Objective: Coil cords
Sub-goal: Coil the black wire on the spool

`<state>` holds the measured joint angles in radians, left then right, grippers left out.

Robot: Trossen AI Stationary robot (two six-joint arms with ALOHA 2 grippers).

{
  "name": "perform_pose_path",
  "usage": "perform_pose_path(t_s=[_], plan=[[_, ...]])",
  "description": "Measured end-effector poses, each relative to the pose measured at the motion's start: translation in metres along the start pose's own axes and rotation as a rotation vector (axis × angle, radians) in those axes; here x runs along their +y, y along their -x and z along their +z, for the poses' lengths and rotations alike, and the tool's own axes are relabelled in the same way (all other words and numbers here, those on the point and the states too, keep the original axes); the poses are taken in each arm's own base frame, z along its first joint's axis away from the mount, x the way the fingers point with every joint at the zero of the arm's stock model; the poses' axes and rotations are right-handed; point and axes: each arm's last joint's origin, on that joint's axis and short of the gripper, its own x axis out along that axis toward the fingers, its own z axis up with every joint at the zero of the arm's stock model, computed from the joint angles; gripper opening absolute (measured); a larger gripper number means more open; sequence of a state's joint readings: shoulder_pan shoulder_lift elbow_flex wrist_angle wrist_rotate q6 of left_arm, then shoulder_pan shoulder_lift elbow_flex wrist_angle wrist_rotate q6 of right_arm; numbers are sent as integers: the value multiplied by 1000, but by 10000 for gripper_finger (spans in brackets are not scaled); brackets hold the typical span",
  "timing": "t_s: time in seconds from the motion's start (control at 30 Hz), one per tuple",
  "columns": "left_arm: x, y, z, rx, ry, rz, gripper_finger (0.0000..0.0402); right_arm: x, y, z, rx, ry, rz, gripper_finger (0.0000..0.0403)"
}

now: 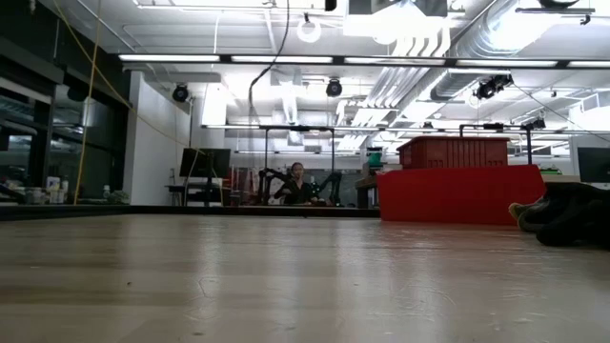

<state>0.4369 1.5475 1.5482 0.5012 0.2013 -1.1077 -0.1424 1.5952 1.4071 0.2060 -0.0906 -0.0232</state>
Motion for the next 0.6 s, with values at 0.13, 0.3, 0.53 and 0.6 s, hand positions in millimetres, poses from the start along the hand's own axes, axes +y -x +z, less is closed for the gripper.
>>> perform_pose_path(t_s=[0.13,0.3,0.53,0.6], plan=[[3,1,7,-24,-40,6,3,8,-3,-3,13,-27,14,2],[3,3,12,-38,-61,-3,3,7,-3,-4,20,-136,11,55],[7,7,25,6,-89,-27,3,4,-3,-4,15,-227,-68,170],[7,10,31,30,-118,-42,3,5,-1,-2,17,-222,-61,187]])
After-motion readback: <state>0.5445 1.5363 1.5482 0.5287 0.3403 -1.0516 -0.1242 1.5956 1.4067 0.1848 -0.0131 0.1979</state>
